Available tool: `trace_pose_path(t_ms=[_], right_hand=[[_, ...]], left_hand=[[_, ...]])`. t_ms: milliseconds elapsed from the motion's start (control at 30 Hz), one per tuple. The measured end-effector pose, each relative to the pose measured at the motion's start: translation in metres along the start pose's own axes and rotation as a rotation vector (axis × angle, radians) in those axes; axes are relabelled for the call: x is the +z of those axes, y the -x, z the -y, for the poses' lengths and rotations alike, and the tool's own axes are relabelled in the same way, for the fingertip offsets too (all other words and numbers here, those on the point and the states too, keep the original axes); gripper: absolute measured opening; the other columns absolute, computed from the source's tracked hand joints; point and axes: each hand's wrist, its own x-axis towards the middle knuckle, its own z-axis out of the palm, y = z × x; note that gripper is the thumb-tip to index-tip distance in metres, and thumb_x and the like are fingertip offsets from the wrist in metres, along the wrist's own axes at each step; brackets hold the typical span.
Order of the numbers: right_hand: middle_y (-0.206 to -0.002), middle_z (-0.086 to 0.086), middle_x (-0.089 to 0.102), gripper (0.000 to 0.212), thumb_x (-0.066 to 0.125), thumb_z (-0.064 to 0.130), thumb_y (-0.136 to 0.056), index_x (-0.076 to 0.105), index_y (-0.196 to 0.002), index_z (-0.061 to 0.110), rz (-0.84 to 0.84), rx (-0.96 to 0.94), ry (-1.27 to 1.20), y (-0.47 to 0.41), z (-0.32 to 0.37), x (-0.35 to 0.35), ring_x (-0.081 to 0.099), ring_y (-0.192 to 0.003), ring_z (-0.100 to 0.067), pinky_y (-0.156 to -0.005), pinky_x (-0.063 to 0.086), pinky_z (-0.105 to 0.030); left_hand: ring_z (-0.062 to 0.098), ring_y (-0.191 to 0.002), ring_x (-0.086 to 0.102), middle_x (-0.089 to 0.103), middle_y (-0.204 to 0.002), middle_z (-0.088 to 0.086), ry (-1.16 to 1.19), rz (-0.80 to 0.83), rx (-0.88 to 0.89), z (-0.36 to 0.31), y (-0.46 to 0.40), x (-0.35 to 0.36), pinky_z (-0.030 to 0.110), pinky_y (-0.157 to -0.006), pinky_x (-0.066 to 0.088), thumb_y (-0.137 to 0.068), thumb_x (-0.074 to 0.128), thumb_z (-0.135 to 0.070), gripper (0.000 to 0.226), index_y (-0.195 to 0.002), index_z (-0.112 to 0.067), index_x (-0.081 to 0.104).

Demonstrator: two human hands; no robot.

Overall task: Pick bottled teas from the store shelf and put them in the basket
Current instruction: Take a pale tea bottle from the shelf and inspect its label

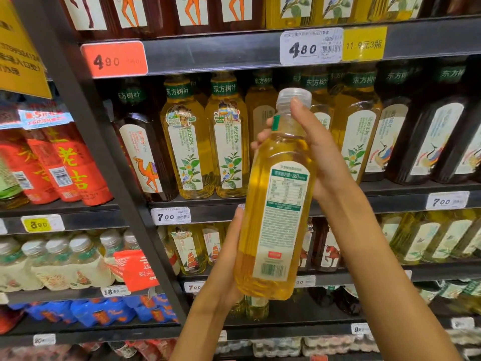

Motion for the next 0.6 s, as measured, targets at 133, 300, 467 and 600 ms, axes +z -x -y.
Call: trace_pose_path(t_ms=[133, 300, 467, 600], right_hand=[[-0.078, -0.010, 0.072, 0.033, 0.061, 0.039, -0.090, 0.069, -0.088, 0.008, -0.203, -0.118, 0.135, 0.007, 0.002, 0.002, 0.068, -0.068, -0.020, -0.066, 0.056, -0.031], [-0.085, -0.007, 0.075, 0.032, 0.062, 0.045, -0.089, 0.065, -0.097, 0.015, -0.250, -0.082, 0.346, 0.004, 0.003, 0.009, 0.070, -0.076, -0.016, -0.069, 0.054, -0.028], [-0.094, -0.004, 0.072, 0.033, 0.051, 0.042, -0.094, 0.069, -0.106, 0.017, -0.061, 0.005, 0.170, 0.005, 0.004, 0.002, 0.067, -0.091, -0.016, -0.081, 0.055, -0.030], [-0.105, -0.015, 0.065, 0.059, 0.047, 0.041, -0.094, 0.046, -0.133, -0.003, -0.031, 0.080, -0.034, 0.001, -0.008, 0.012, 0.057, -0.107, -0.035, -0.093, 0.050, -0.043]], left_hand=[[0.015, -0.118, 0.060, 0.066, -0.124, -0.006, -0.226, -0.061, 0.116, -0.009, 0.000, -0.013, 0.040, -0.099, 0.046, -0.075, 0.040, -0.081, 0.065, -0.121, -0.041, 0.063], [0.016, -0.108, 0.066, 0.070, -0.116, -0.005, -0.247, -0.109, 0.203, 0.002, 0.001, 0.003, 0.028, -0.083, 0.055, -0.065, 0.059, -0.079, 0.061, -0.112, -0.041, 0.066], [0.032, -0.105, 0.066, 0.064, -0.122, 0.020, 0.158, 0.006, 0.008, -0.006, 0.003, -0.002, 0.038, -0.079, 0.057, -0.060, 0.067, -0.075, 0.095, -0.132, -0.013, 0.057], [0.034, -0.092, 0.067, 0.063, -0.114, 0.026, 0.313, 0.173, -0.153, -0.014, 0.000, -0.001, 0.042, -0.076, 0.056, -0.070, 0.063, -0.071, 0.104, -0.140, 0.002, 0.041]])
